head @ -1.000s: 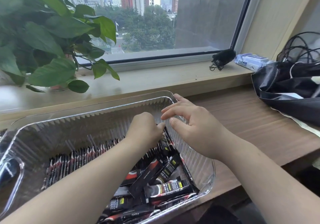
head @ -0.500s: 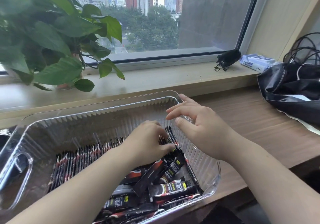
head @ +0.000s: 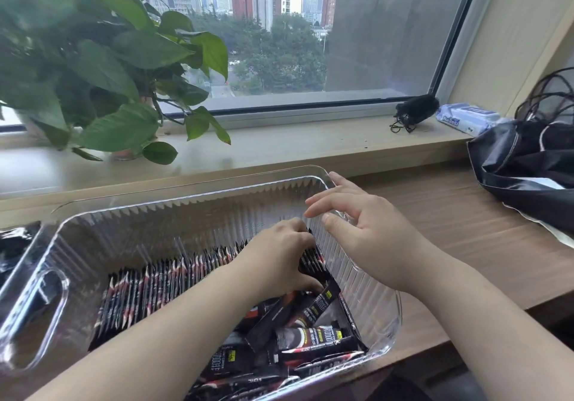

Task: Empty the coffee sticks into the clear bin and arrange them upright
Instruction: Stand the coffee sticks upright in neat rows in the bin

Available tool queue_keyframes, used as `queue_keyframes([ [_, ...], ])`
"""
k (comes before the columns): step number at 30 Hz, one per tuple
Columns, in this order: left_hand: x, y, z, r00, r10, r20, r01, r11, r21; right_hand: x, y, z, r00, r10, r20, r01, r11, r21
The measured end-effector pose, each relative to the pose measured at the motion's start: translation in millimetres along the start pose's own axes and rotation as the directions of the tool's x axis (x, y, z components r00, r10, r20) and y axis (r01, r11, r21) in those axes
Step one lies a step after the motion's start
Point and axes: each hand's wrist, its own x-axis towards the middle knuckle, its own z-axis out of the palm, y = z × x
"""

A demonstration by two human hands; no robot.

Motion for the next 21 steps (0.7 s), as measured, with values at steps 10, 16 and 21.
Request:
queue_keyframes([
  [10,-9.4,3.5,1.6,0.995,-0.037,-0.091,0.033,0.998,-0.048,0.0,0.6,-0.2,1.0,0.002,0.003,-0.002,1.0,0.016],
  [16,-13.5,-0.5,-3.1,0.998,-0.034,-0.061,0.035,0.999,0.014,-0.2,1.6,0.1,1.0,-0.007,-0.003,0.007,1.0,0.009],
  [21,-17.5,-5.4,-8.7,0.997,-0.04,-0.067,0.038,0.999,-0.033,-0.1,1.7,-0.1,1.0,-0.009,-0.002,0.009,1.0,-0.002],
])
